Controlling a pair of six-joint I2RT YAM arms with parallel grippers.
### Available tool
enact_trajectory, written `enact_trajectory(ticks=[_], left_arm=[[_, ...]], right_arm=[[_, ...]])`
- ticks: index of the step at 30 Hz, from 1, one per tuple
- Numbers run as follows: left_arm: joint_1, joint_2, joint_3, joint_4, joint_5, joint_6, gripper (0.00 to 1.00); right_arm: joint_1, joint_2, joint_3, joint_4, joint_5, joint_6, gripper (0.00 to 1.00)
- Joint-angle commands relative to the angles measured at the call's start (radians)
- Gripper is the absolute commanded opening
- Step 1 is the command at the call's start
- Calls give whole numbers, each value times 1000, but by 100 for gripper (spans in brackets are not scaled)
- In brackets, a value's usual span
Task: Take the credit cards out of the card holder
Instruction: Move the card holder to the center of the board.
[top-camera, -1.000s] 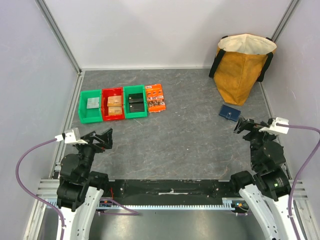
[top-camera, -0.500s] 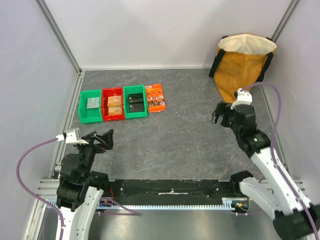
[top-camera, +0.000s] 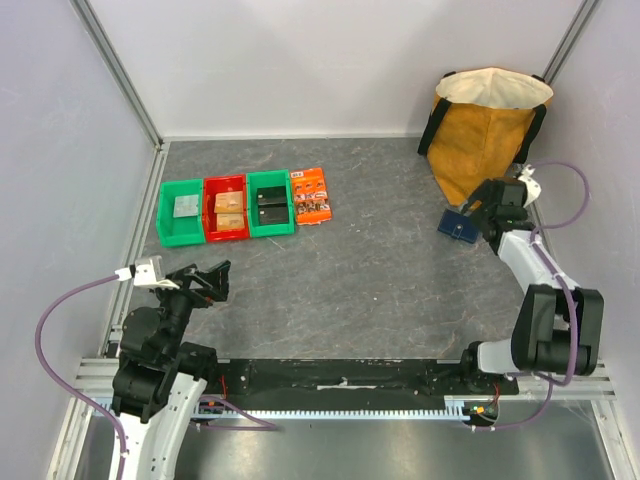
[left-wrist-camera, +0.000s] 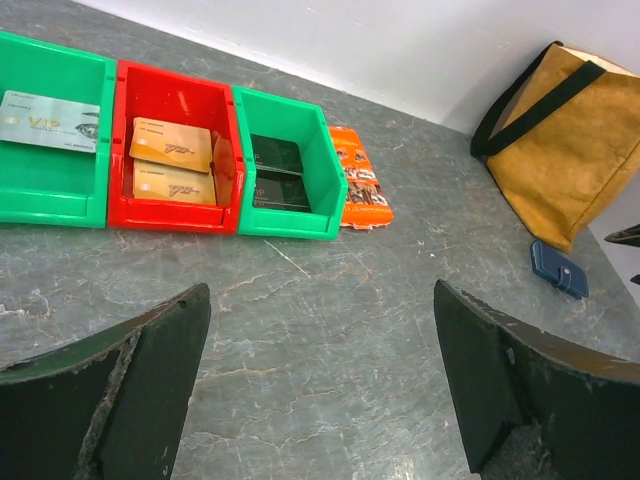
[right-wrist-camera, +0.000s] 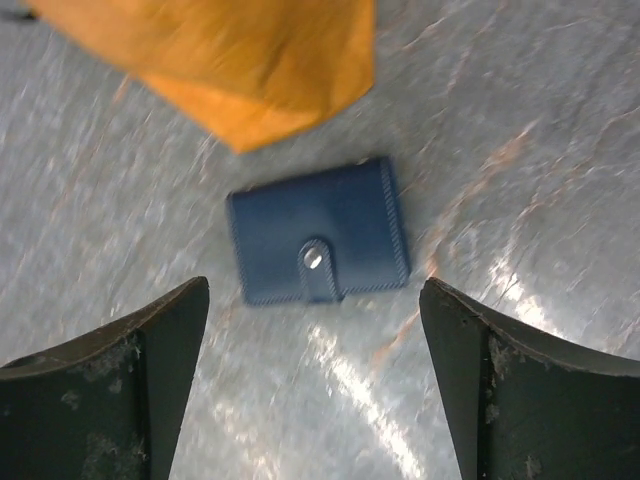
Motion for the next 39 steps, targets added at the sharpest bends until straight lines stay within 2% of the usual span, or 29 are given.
enact_trajectory(ticks=[1, 6, 10, 18, 25, 35, 39], left_arm=[[-2, -101, 10, 12, 14, 33, 98], [-4, -102, 10, 12, 14, 33, 98], [-2, -101, 10, 12, 14, 33, 98], [-2, -101, 7, 17, 31, 36, 97], [-2, -99, 3, 21, 51, 38, 96], [-2, -99, -5, 38, 74, 41, 95], [-2, -91, -23, 76, 155, 42, 95]], right_arm=[[-97, 69, 4, 156, -51, 68, 91], [-162, 215, 70, 176, -100, 52, 85], [-165, 316, 119, 165, -126, 9, 75], [-136, 390, 93, 137, -264, -89, 61], [34, 388, 82, 71, -277, -224, 57], [359, 442, 160, -74, -458, -474, 54], [479, 448, 182, -129, -499, -546, 54]])
